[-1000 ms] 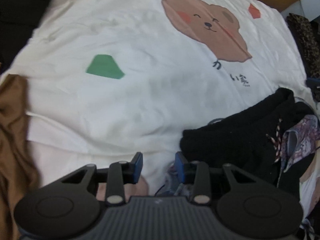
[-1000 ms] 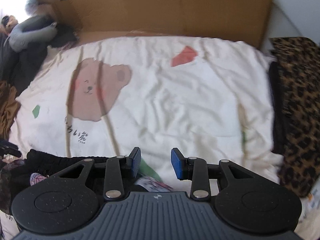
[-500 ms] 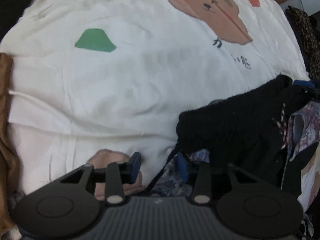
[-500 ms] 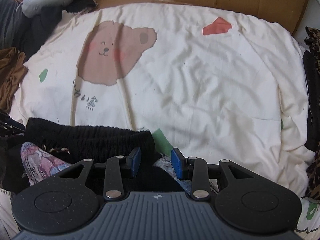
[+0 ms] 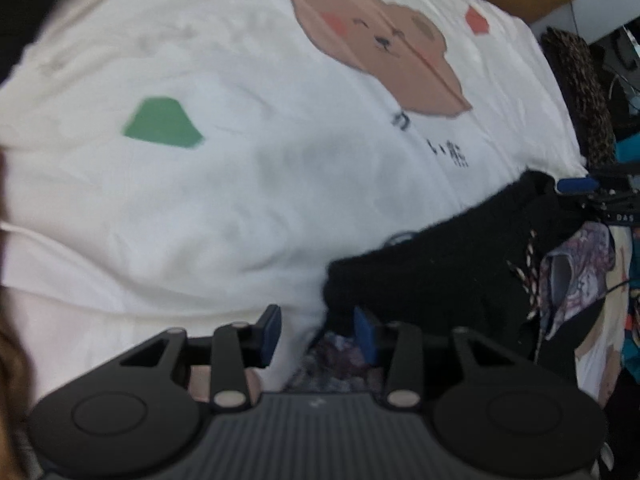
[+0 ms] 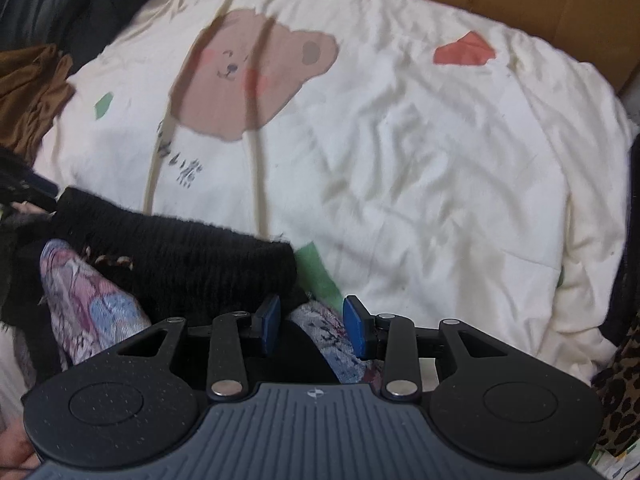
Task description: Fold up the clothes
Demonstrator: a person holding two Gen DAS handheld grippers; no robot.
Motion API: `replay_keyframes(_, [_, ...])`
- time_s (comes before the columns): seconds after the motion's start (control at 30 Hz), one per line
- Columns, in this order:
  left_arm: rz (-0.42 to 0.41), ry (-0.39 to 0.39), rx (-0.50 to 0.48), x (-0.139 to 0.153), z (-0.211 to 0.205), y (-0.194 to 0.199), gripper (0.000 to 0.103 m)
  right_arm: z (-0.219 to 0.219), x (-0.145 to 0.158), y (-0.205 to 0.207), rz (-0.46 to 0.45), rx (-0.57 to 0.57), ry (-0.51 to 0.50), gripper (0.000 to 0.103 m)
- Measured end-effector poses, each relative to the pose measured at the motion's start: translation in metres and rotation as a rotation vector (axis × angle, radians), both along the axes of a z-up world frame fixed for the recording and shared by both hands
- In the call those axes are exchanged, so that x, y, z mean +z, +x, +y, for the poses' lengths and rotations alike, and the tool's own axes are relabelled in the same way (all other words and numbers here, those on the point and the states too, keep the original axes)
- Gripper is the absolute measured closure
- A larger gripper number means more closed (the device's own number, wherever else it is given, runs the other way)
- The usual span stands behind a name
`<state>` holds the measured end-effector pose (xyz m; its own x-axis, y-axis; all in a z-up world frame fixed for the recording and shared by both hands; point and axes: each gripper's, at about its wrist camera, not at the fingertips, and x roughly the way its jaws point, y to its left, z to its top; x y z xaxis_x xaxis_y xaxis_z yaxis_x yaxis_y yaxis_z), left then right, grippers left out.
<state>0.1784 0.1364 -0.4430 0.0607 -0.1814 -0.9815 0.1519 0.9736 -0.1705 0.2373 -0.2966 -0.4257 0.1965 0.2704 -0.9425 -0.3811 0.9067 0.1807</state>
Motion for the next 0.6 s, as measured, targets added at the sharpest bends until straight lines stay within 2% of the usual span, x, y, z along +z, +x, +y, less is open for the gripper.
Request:
replay_keyframes(0.3, [0.068, -0.029, -0.010, -0.022, -0.006, -0.009, 0.060, 0.005, -0.012, 0.001, 0.082, 0.077, 0.027, 0.056])
replay_keyframes(0.5, [0.044, -0.005, -0.087, -0.025, -0.018, -0.013, 0.060, 0.009, -0.022, 0.004, 0.082, 0.103, 0.036, 0.054])
replay_keyframes(0.6, [0.022, 0.013, -0.135, -0.024, -0.025, -0.013, 0.060, 0.019, -0.025, 0.005, 0.056, 0.135, 0.006, 0.053])
